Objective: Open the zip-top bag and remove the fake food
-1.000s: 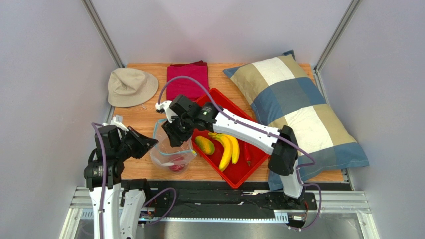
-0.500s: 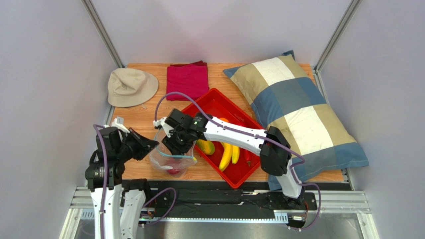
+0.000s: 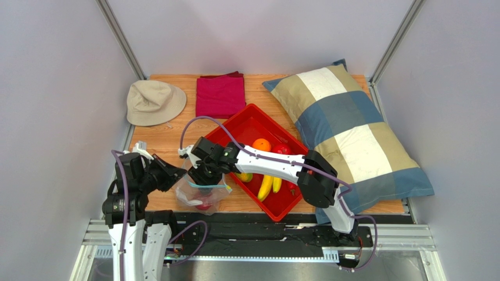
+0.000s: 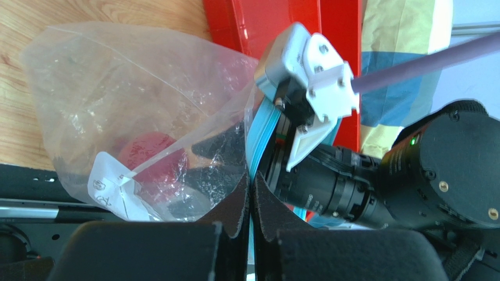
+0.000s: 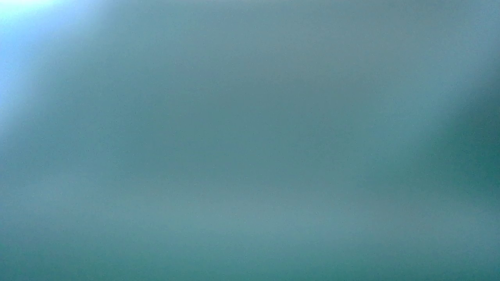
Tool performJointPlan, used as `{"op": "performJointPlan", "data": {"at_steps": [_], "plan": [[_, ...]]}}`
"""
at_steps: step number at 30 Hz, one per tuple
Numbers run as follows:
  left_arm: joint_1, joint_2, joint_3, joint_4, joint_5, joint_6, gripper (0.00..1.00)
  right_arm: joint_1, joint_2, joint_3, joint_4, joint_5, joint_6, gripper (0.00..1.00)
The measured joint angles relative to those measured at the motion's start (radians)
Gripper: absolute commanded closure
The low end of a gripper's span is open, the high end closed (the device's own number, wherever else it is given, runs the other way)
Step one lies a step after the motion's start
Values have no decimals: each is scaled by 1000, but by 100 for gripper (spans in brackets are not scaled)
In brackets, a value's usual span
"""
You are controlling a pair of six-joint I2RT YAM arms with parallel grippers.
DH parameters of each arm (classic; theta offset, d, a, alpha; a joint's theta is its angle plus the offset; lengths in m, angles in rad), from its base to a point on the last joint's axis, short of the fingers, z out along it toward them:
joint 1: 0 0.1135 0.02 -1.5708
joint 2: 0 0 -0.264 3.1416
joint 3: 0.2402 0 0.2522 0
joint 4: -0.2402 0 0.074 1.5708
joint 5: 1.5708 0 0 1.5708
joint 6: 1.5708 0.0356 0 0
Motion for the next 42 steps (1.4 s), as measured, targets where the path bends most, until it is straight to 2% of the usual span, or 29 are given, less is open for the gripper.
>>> {"op": "performJointPlan", "data": {"at_steps": [1, 5, 14, 23, 29, 31, 34, 42], "plan": [[0, -6, -5, -3, 0, 0, 100, 0, 5, 0, 7, 7, 0, 60], [0, -24, -23, -8, 1, 0, 100, -3, 20, 0, 22, 8, -1, 48], [0, -35, -27, -49, 5, 2, 100, -10, 15, -75, 90, -87, 23, 27], [0, -44, -27, -95, 10, 3, 100, -11, 22, -98, 85, -161, 38, 18], [0, -44, -31, -133, -21, 14, 100, -2, 66, -89, 93, -219, 47, 17], [0, -44, -33, -127, -16, 12, 100, 11, 98, -76, 101, -225, 44, 18], [0, -44, -33, -108, -10, 12, 100, 45, 138, -59, 103, -233, 40, 24], [0, -43, -33, -98, -8, 11, 100, 63, 131, -43, 86, -193, 8, 67]]}}
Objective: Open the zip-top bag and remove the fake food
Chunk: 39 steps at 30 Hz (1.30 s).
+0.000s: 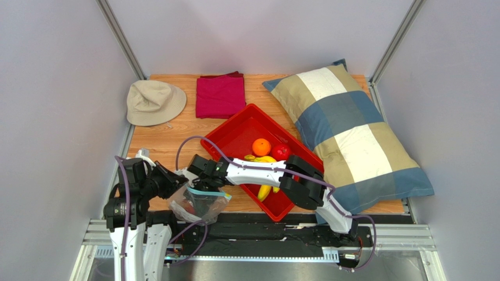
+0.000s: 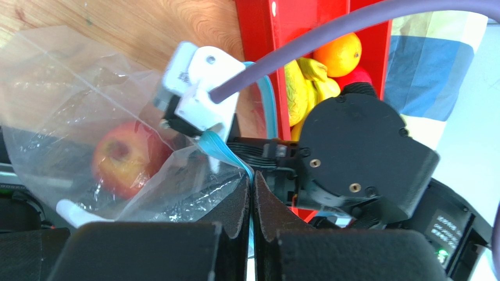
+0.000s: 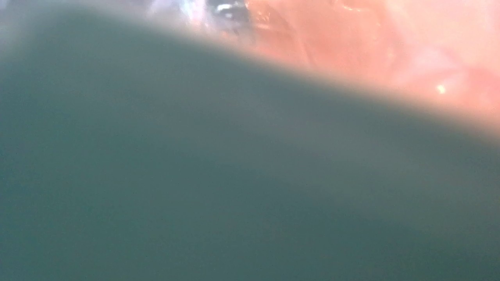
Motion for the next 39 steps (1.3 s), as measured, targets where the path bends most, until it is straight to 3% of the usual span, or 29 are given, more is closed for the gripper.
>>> {"op": "performJointPlan", "data": {"at_steps": [2, 6, 21, 34, 39], "plan": [[0, 0, 0, 8, 0, -2, 100, -11, -14, 0, -21, 17, -11, 77], [0, 11, 5, 19, -10, -2, 100, -47, -77, 0, -71, 52, -25, 86], [0, 42, 83, 35, -143, -4, 100, -107, -323, -42, -172, 131, -84, 89], [-5, 37, 69, 63, -146, -4, 100, -187, -355, -11, -81, -99, 6, 89], [-6, 73, 164, 59, -162, 42, 100, -227, -355, -30, -38, -256, 5, 88]]}}
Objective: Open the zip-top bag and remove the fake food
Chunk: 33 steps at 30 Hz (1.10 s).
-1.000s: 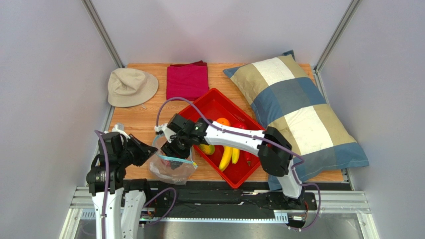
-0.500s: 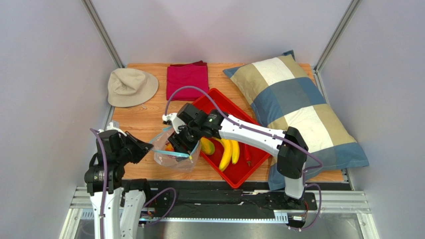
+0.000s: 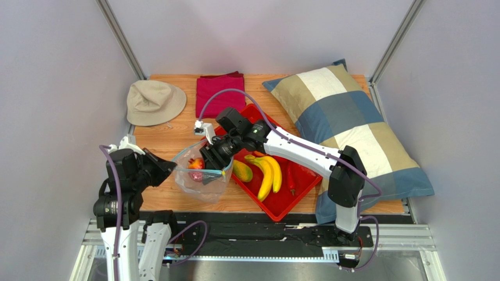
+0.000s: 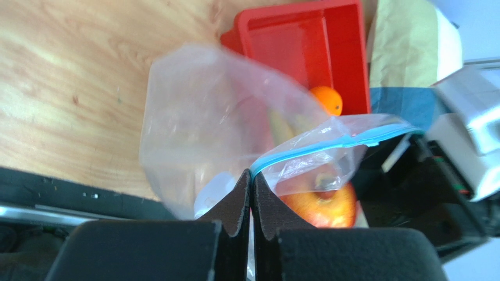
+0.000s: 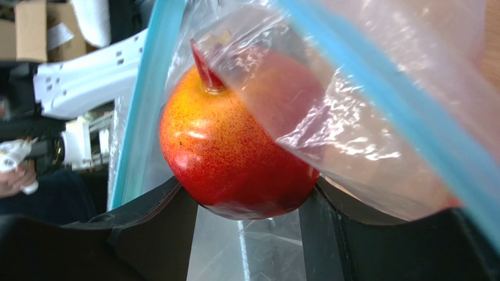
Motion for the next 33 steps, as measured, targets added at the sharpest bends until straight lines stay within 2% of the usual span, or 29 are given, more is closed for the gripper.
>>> {"op": "performJointPlan", "data": {"at_steps": [5, 9, 14, 19, 23, 27, 30, 33], "plan": [[0, 34, 39, 26, -1, 29, 100, -10, -19, -75, 17, -133, -50, 89], [-2, 64, 4, 33, 12, 29, 100, 12, -31, -96, 11, -169, -79, 92], [-2, 66, -42, 44, 39, 24, 100, 25, -62, -96, 21, -105, -74, 90], [-2, -1, -119, 118, 114, 2, 100, 25, -72, -60, 51, 2, 25, 89], [1, -85, -161, 192, 141, -24, 100, 24, -10, 60, 20, 62, 130, 88], [13, -121, -172, 216, 106, -24, 100, 23, 62, 169, -51, 74, 188, 89], [13, -139, -171, 211, 93, -25, 100, 23, 67, 167, -61, 98, 189, 89], [13, -140, -146, 192, 106, -25, 100, 17, 62, 126, -55, 190, 167, 89]]}}
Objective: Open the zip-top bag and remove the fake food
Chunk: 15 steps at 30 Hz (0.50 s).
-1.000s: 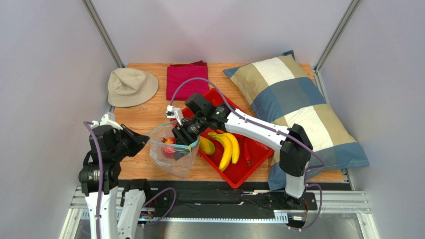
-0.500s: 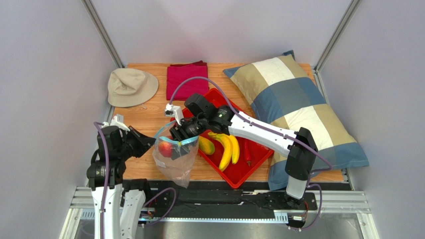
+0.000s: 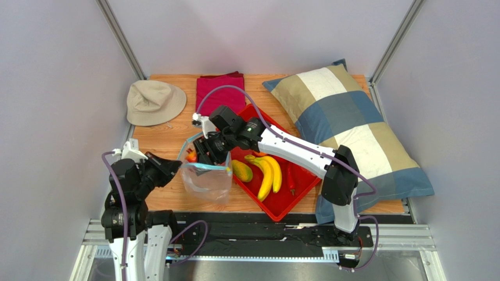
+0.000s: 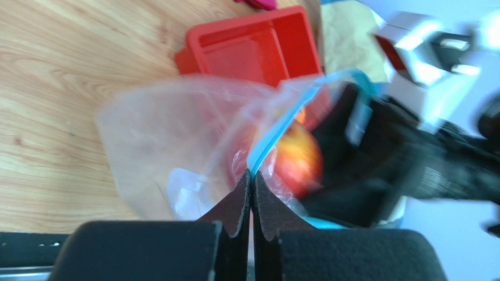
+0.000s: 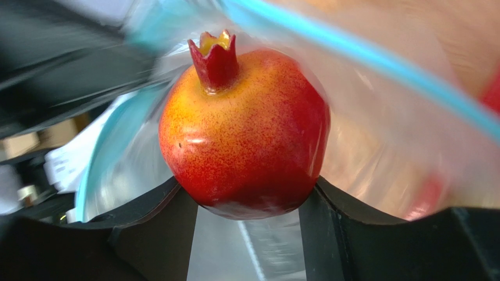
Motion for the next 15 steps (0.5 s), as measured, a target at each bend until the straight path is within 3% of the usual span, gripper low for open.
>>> {"op": "performJointPlan", "data": {"at_steps": [8, 15], "plan": [[-7, 18, 65, -13, 76, 5, 100, -23, -2, -106, -23, 184, -73, 89], [-7, 19, -16, -14, 93, -1, 100, -21, 0, 130, -114, 147, -3, 90]]}}
